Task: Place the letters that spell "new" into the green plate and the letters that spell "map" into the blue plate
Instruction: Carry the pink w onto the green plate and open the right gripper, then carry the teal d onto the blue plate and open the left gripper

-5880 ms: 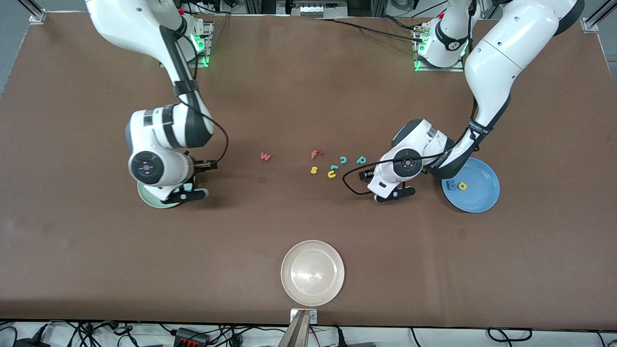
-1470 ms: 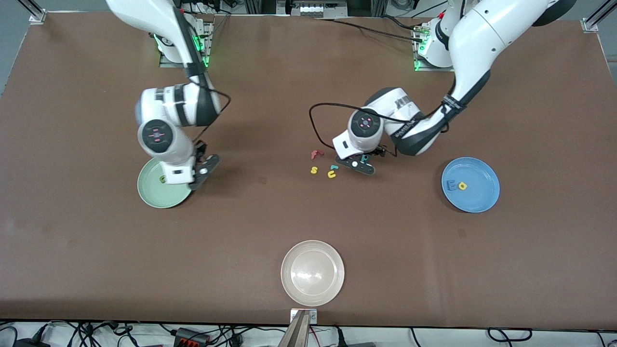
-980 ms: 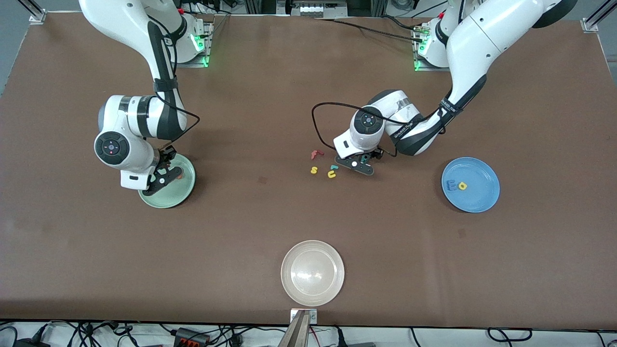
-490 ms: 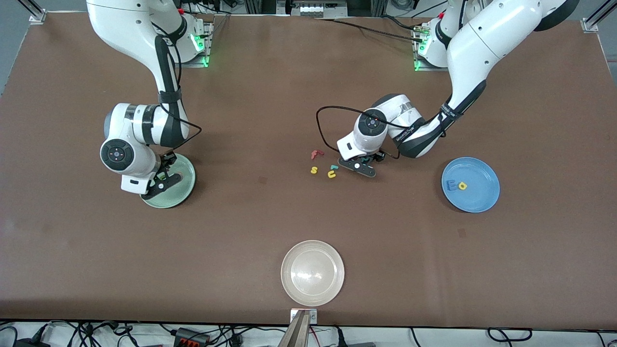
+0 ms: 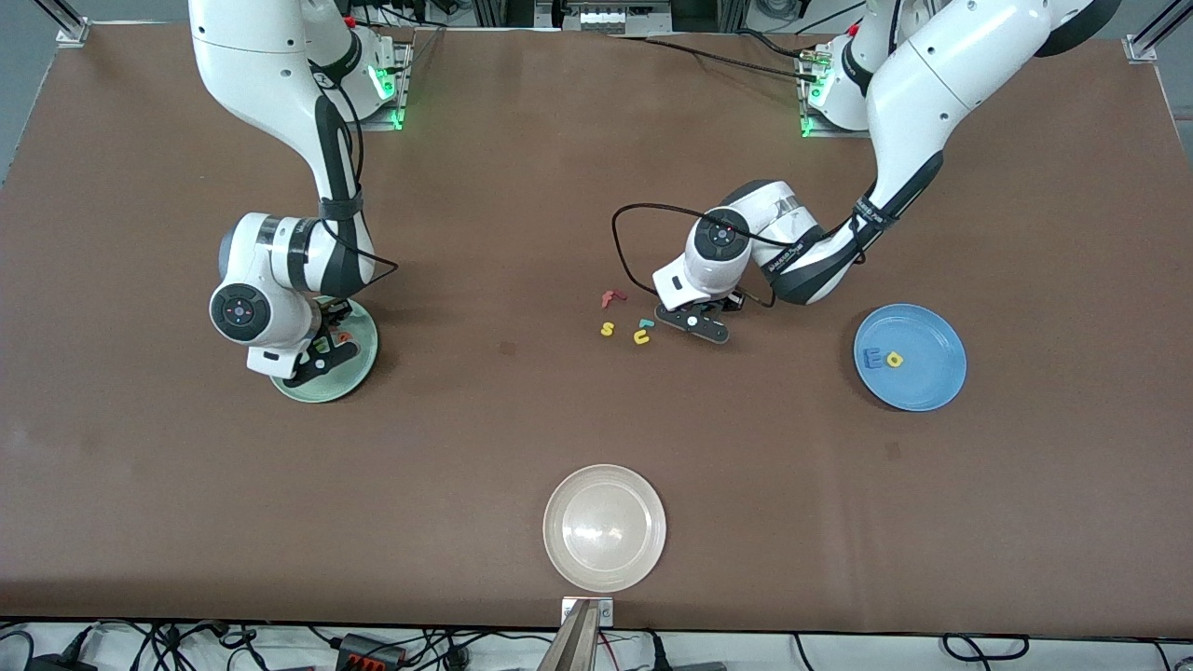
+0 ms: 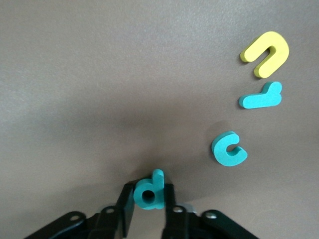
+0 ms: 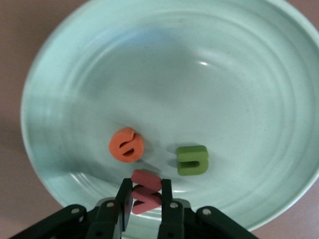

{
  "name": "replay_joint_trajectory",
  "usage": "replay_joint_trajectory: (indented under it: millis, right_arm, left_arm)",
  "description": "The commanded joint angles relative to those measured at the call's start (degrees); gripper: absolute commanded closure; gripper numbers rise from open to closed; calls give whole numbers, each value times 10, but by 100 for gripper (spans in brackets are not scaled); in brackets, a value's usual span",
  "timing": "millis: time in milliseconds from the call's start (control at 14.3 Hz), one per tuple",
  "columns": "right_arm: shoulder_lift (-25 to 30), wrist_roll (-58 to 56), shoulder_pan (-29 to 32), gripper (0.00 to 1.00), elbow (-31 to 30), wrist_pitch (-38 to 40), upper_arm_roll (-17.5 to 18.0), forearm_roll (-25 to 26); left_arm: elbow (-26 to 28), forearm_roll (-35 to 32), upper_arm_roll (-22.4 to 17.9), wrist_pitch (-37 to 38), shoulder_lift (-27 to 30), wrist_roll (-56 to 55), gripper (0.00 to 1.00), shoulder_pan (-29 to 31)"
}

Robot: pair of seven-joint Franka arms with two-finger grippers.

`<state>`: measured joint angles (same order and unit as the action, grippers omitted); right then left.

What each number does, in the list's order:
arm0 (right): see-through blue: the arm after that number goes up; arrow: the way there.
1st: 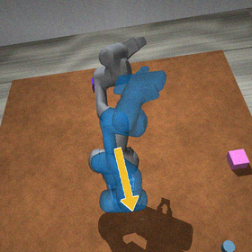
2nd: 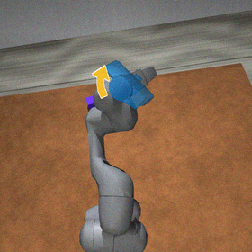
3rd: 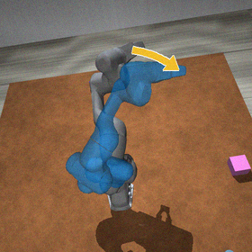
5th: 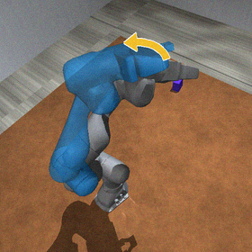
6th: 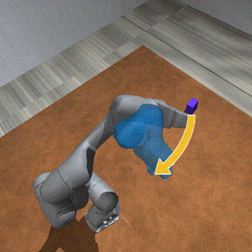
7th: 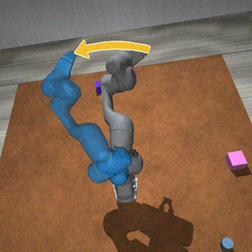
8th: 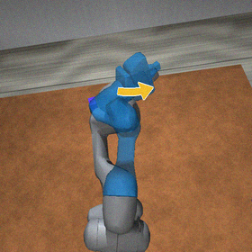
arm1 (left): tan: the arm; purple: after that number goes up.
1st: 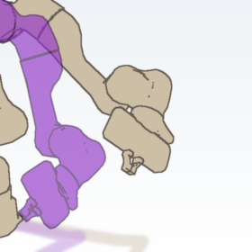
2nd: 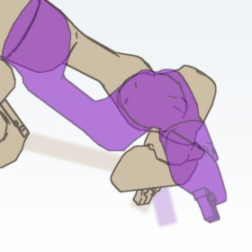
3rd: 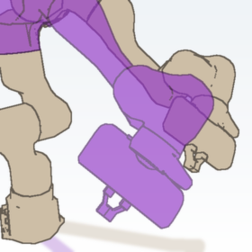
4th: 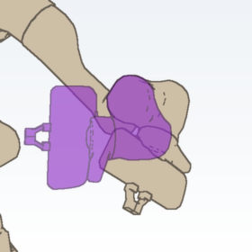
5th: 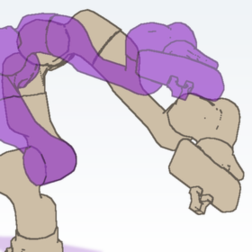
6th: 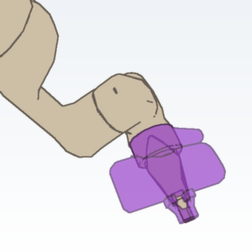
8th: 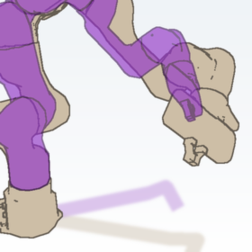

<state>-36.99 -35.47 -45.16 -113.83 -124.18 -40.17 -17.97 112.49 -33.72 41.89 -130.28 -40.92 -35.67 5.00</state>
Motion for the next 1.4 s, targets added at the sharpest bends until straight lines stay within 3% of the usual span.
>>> replay_joint_trajectory:
  millis: [0,140,280,420,630,840,1050,1120,1190,1260,1330]
  right_arm:
    - [2,-4,12,75,2,2,6,-11]
    - [3,-3,10,70,1,5,7,-11]
    - [3,6,9,0,3,6,7,-16]
    - [7,7,9,0,5,6,6,-33]
    - [27,28,10,0,27,37,-3,-49]
    - [31,93,9,0,98,131,-26,-49]
    - [31,165,10,0,171,221,-53,-50]
    - [31,194,10,0,192,242,-63,-50]
    - [32,224,10,0,207,258,-69,-52]
    - [32,252,10,0,219,270,-75,-64]
    - [32,263,10,0,225,276,-80,-78]
  left_arm:
    - [9,-21,6,25,26,-13,97,18]
    - [-4,-20,22,70,61,-8,97,32]
    - [-25,-20,46,148,84,11,97,58]
    - [-43,-20,72,210,84,97,95,115]
    - [-41,-20,71,224,84,249,95,203]
    - [-38,-22,64,218,66,314,94,288]
    - [-35,-54,62,217,54,316,91,323]
    - [-36,-54,62,216,51,316,85,326]
    - [-36,-54,62,211,49,315,56,333]
    - [-36,-54,63,210,49,315,5,336]
    - [-37,-54,65,212,51,315,0,339]
